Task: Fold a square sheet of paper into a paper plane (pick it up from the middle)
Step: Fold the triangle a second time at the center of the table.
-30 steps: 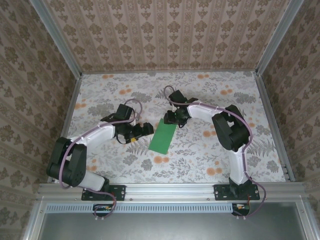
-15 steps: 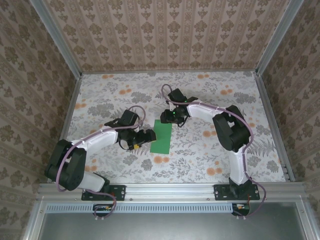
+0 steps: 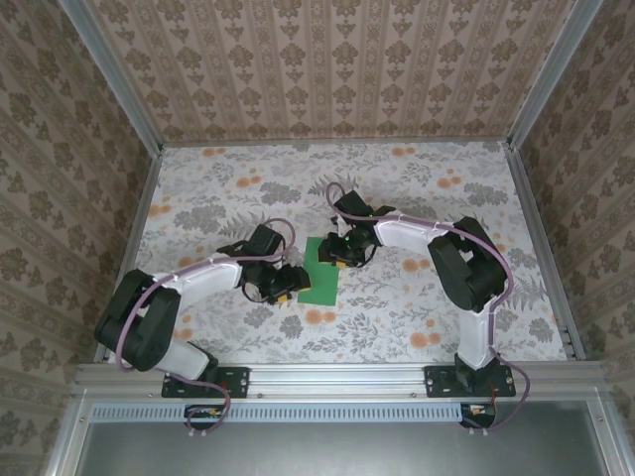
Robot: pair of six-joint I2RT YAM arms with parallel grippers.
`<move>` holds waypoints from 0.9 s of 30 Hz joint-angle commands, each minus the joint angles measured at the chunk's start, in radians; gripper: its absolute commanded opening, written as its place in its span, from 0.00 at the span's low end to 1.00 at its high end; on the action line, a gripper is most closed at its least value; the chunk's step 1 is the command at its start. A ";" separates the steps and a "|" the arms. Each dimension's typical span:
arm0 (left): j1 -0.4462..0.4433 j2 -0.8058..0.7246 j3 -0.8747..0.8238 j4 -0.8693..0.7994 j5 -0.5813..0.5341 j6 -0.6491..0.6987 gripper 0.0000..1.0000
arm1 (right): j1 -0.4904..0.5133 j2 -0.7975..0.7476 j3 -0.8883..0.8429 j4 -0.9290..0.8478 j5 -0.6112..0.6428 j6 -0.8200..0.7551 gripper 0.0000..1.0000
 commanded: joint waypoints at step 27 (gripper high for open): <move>-0.023 0.060 -0.001 0.043 0.039 -0.036 0.57 | -0.039 0.083 -0.074 -0.014 0.030 0.046 0.39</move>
